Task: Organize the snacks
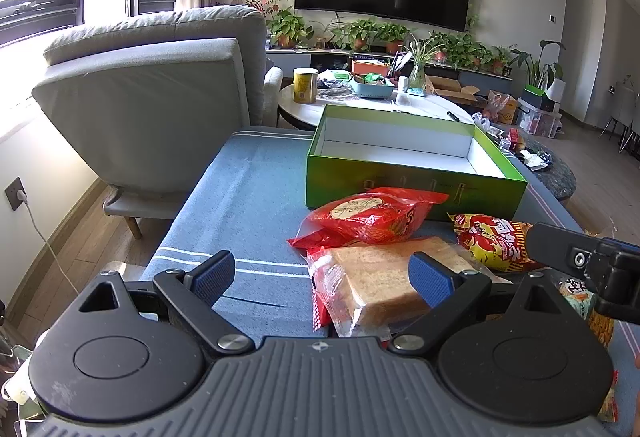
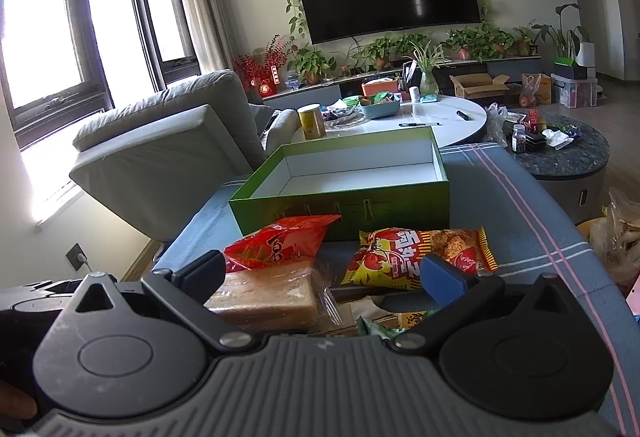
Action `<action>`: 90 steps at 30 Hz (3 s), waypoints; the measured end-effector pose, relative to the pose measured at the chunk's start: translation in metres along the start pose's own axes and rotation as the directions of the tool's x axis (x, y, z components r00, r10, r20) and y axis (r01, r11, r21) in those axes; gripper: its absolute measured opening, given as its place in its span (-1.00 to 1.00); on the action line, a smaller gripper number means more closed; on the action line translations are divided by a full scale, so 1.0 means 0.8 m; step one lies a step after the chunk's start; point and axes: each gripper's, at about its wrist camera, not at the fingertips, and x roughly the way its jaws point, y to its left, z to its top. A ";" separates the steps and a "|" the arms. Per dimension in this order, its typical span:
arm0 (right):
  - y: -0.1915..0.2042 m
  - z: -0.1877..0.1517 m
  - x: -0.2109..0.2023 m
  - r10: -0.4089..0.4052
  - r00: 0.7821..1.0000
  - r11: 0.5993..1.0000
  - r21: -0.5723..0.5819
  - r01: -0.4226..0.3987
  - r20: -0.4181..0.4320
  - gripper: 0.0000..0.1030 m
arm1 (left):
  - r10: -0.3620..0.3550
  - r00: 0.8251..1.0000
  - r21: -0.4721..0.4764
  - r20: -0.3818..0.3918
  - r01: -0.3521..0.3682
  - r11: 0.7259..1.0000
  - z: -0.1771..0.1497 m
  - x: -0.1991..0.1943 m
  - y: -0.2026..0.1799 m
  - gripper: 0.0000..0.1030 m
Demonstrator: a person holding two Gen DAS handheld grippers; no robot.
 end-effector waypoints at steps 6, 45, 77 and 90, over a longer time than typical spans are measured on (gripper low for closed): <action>0.001 0.004 0.001 -0.001 1.000 1.000 -0.005 0.001 -0.001 1.00 | 0.007 1.000 0.002 0.000 -0.007 1.000 0.003 0.001 0.001 0.81; -0.030 0.058 0.186 0.173 0.926 0.973 0.206 -0.107 -0.335 1.00 | -0.330 0.925 -0.208 -0.188 0.291 0.934 0.051 0.178 0.063 0.69; 0.001 0.076 0.175 0.323 0.867 0.938 0.248 -0.241 -0.379 0.97 | -0.472 0.877 -0.166 -0.090 0.454 0.875 0.058 0.138 0.044 0.67; 0.002 0.133 0.149 0.304 0.933 0.927 0.286 -0.243 -0.191 0.97 | -0.479 0.878 -0.024 0.021 0.479 0.877 0.137 0.124 0.012 0.68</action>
